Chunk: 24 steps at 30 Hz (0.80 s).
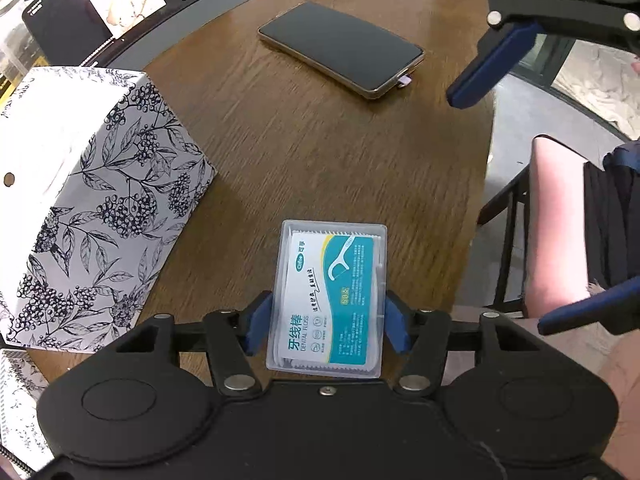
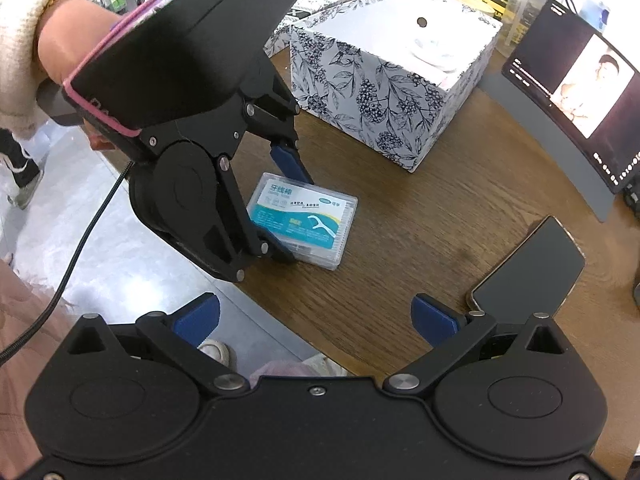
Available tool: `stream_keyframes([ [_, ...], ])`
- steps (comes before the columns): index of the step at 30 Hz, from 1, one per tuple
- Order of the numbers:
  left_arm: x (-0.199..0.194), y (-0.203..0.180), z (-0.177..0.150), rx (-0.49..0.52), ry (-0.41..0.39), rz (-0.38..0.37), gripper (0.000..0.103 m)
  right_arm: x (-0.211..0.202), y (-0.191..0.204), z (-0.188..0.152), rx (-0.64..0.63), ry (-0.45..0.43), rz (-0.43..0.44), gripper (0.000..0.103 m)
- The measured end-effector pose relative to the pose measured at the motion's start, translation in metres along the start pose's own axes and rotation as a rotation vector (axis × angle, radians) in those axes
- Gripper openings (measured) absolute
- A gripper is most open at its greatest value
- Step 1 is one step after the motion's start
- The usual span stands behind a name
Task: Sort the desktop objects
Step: 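Lift the floss box with the left gripper and carry it over the open box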
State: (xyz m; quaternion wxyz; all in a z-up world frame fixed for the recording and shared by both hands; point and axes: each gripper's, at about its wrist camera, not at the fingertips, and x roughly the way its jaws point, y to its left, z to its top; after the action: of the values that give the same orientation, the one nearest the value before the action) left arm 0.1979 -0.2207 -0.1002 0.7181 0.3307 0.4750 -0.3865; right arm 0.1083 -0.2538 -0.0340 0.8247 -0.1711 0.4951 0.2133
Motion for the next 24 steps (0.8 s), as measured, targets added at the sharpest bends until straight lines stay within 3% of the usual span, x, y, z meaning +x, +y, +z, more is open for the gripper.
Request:
stream_keyframes([
  [11,-0.042,0.003,-0.003,-0.005,-0.077,0.017,0.057,-0.011,0.010,0.019,-0.067,0.008,-0.043,0.103],
  [24,-0.105,0.016,-0.017,-0.020,-0.155,0.092,0.057,-0.035,0.025,0.058,-0.169,-0.044,-0.062,0.103],
])
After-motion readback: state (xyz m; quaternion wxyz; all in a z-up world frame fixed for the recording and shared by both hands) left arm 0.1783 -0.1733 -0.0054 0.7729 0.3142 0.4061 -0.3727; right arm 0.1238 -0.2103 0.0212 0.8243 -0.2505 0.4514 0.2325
